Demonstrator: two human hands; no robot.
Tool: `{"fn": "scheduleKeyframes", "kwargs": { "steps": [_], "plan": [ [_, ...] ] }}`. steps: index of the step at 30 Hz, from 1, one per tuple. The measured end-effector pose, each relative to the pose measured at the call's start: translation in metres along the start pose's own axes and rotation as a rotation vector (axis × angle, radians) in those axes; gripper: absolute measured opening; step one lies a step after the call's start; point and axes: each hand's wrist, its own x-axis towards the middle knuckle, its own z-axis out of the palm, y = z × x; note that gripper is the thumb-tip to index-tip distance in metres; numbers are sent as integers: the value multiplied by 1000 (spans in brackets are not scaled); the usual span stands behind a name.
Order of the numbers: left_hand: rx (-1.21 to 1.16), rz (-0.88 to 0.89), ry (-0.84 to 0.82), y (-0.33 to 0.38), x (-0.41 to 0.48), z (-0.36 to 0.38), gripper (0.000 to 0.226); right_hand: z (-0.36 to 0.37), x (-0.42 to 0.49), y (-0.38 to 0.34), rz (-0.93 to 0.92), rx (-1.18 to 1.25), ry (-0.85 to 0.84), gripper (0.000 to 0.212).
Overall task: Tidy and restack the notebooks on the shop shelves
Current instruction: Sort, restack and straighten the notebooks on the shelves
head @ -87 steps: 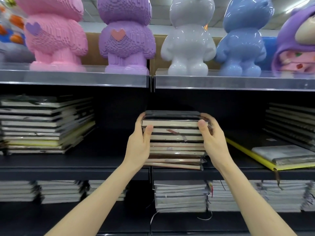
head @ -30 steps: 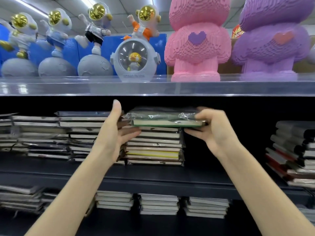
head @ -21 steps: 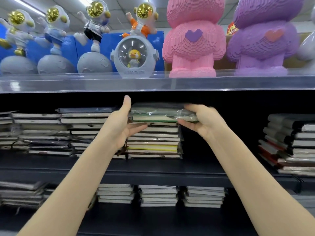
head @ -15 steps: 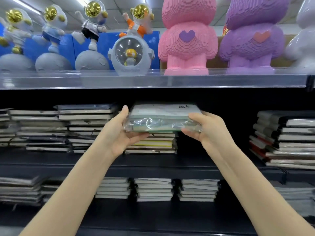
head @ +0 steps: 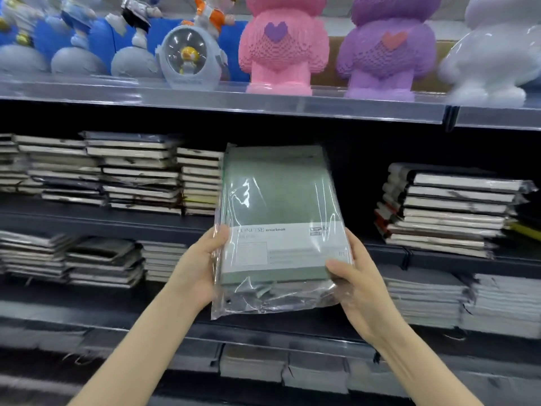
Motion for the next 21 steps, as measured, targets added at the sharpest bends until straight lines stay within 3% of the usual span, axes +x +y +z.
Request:
{"fn": "scheduleKeyframes", "kwargs": {
  "steps": [4,9,15,21],
  "plan": [
    [53,57,89,-27,-3,9,20,-17,-12,-2,36,-34,9,48],
    [102,83,207,-60,4,8,59,-44,-24,2,83,-107,98,43],
    [180,131,260,-67,12,3,30,-76,-34,-6,101,22,246,44],
    [363,153,253,-31,8,-22,26,-72,-36,-14,9,36,290,48]
  ]
}}
